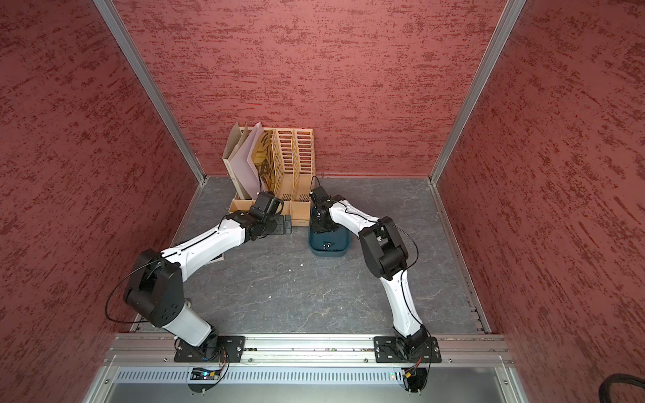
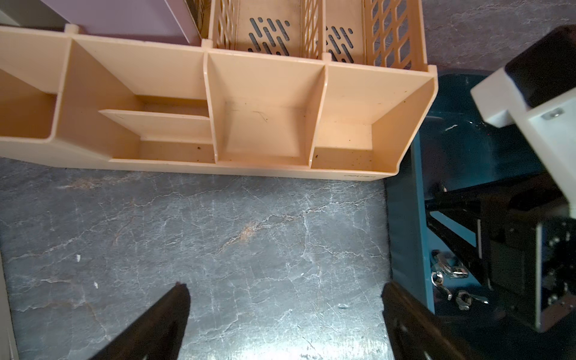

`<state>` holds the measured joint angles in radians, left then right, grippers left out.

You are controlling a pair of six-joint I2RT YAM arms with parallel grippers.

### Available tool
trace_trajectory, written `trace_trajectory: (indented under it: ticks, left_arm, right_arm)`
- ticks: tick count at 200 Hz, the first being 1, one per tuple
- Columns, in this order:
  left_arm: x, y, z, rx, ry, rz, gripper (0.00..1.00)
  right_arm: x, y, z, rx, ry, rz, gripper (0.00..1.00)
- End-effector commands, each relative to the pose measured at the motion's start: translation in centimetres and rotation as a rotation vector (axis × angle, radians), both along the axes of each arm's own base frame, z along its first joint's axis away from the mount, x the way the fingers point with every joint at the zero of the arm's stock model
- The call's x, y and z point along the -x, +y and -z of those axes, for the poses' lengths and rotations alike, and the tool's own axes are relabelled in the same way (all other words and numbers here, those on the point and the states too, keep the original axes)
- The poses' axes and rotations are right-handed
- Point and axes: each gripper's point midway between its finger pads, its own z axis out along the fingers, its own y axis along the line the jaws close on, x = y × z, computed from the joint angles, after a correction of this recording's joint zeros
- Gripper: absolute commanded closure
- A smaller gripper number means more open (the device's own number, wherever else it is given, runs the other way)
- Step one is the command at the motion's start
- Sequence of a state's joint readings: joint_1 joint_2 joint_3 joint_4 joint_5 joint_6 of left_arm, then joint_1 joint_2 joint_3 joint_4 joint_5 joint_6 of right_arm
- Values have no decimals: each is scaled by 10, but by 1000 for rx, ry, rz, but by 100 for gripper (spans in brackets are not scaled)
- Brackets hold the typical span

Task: Take out the wing nut from the storage box
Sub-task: Pick up the wing nut from the storage box.

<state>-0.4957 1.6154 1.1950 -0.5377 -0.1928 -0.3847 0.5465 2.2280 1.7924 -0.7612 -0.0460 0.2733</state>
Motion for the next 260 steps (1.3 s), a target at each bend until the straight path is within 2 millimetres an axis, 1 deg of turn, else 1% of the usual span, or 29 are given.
trace_trajectory:
  ticks: [1,79,102,123,140,180,223,260]
  left_arm:
    - [-2,0,-8,7,-26,2,0]
    - [0,4,-7,8,-27,-5,0]
    - [0,4,-6,8,-25,-6,0]
    - [0,5,-6,8,-24,-7,0]
    - [0,5,-6,7,-25,-7,0]
    - [-1,4,-7,13,-27,-6,0]
    - [-4,2,-12,15,-34,-2,0]
    - [-4,2,-13,12,-37,1,0]
  right_arm:
    - [-9,8,-2,-16,-18,7,70]
    - [-9,4,19,28,17,14,73]
    - [-9,2,25,38,18,19,78]
    - [-9,3,25,34,17,17,85]
    - [-7,1,24,38,16,16,88]
    - [-7,-1,9,33,-12,9,92]
    - [-8,-1,-22,6,-65,7,94]
    - [-4,-8,-51,-18,-113,15,94]
